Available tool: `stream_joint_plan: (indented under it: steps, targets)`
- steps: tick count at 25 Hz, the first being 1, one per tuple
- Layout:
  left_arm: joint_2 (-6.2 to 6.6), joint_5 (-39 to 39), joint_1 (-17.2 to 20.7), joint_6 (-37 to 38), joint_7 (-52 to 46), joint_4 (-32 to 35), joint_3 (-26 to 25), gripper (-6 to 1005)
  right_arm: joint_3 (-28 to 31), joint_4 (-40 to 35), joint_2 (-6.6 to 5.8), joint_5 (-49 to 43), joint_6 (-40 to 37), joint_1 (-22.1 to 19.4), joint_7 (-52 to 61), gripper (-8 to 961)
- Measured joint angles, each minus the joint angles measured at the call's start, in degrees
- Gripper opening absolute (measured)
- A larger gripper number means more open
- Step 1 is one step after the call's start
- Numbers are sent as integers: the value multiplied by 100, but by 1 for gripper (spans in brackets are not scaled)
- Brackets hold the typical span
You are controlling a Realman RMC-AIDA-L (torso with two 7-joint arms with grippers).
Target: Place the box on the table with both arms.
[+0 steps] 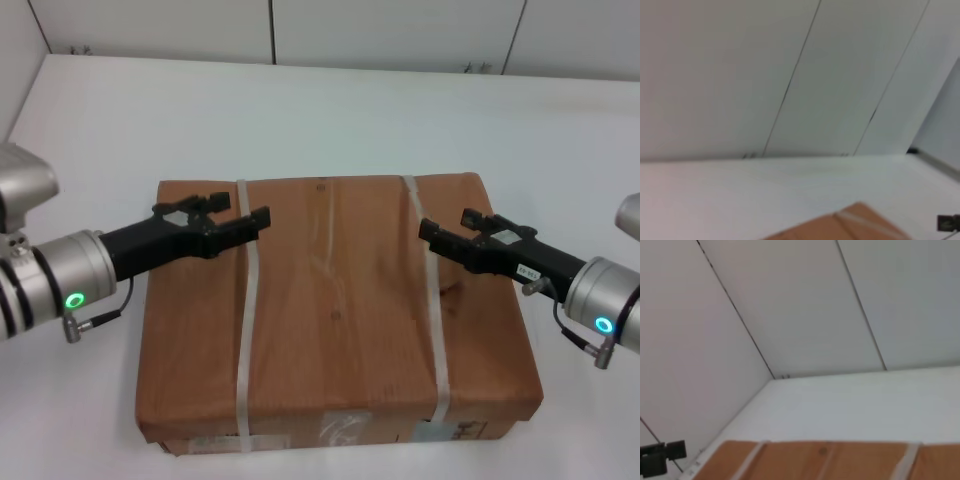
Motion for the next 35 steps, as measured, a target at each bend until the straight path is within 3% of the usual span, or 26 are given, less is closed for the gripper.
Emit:
stream_joint_plan:
  steps: [5, 8, 15, 19, 35]
  targets:
    - [98, -31, 93, 1215, 369, -89, 47, 792, -20, -356, -8, -20, -1400, -159, -483, 857]
    - [263, 239, 101, 1934, 517, -94, 66, 791, -200, -851, -22, -148, -2507, -180, -656, 856]
    - [551, 1173, 33, 3225, 997, -99, 67, 790, -1472, -1960, -56, -367, -4509, 4, -428, 855]
    - [583, 1367, -4, 3622, 1173, -101, 67, 791, -1807, -2090, -63, -365, -4797, 121, -299, 855]
    - [562, 1470, -2, 3715, 1208, -101, 67, 791, -1843, -2109, -56, -366, -4876, 113, -339, 861]
